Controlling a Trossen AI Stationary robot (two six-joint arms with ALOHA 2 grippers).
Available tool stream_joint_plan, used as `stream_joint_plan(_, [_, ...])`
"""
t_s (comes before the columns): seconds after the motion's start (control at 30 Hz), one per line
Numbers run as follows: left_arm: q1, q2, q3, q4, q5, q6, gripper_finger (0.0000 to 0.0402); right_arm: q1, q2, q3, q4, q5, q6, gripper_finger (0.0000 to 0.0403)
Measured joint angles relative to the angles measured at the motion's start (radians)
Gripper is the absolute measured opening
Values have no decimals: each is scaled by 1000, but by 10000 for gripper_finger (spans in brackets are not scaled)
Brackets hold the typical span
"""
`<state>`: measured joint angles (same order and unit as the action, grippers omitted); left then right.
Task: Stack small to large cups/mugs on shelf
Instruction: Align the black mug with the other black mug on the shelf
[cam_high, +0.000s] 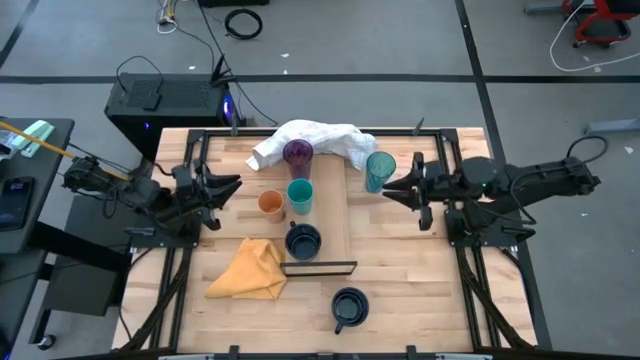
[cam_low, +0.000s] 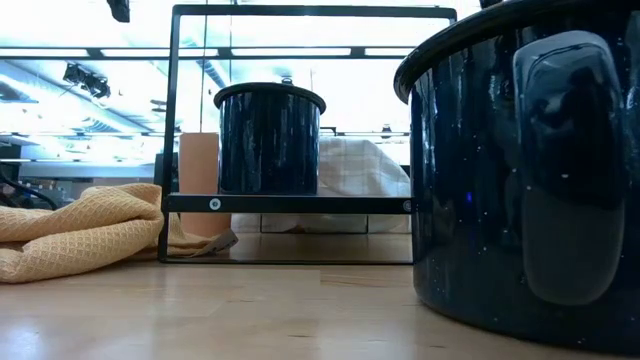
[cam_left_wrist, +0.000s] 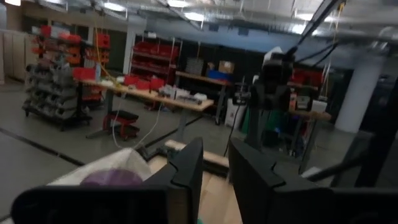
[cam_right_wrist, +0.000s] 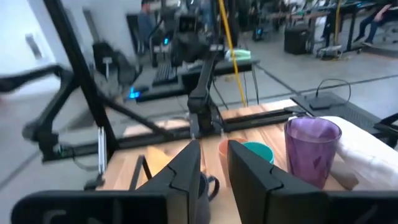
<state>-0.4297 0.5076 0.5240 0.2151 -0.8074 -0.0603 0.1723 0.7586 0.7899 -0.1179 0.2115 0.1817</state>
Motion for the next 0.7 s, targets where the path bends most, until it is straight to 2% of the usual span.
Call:
stream_joint_plan(0.2, [0,0,0,-58,0,-33,86,0,-64,-125,164,35,30,87])
stream_joint_plan(0.43, [1,-1,-92,-55,30,-106,88,0,-87,-144,166,79,36,87])
stream_joint_plan(0.57, [1,-8,-197,50,63,-129,82,0,-87,-144,165,127,92,87])
stream_joint_plan(0.7, [1,-53,-318,245,109,-43,80,0,-87,-144,173,207,140,87])
